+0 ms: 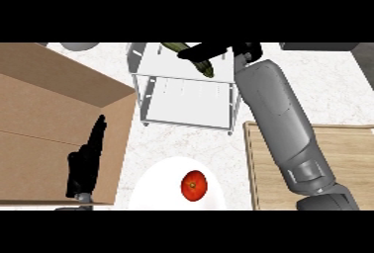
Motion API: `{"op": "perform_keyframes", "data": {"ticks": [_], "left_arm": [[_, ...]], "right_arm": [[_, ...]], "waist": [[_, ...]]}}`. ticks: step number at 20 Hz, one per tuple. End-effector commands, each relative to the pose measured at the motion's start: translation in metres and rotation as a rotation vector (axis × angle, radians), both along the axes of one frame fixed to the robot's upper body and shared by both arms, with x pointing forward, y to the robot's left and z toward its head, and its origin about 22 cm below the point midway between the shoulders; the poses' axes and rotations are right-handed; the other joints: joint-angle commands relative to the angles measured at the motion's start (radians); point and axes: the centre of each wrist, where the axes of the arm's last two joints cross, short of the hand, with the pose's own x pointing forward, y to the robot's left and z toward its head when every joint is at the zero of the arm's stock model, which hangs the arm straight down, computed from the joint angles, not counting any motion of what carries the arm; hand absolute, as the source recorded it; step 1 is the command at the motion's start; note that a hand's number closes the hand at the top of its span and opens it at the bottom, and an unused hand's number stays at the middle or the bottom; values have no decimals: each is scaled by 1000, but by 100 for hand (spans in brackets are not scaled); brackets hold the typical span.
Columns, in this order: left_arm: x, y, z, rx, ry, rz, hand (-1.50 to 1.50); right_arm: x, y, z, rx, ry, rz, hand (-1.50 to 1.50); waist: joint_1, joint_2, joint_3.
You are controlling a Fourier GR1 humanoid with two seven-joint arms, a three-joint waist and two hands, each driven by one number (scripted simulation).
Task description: Pick the squash from the tray and place it in the tiered basket
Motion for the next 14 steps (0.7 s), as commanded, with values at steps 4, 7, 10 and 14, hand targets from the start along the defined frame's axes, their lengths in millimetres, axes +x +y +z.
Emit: {"op": "perform_keyframes", "data": {"ticks": [4, 7, 10, 14], "left_arm": [[-10, 4, -15, -8, 102, 51, 0], [-17, 19, -20, -20, 108, 55, 0], [-30, 2, -28, -21, 108, 68, 0], [-29, 14, -17, -15, 112, 66, 0]], "right_arm": [[4, -49, 28, 144, -180, -244, -150], [4, -85, 42, 138, -194, -364, -150], [-5, -134, 43, 183, -176, -445, -150], [-32, -206, 42, 213, -145, -473, -150]], "waist": [[-33, -4, -10], [-40, -7, -11], [-47, -9, -11], [-52, -11, -10]]}}
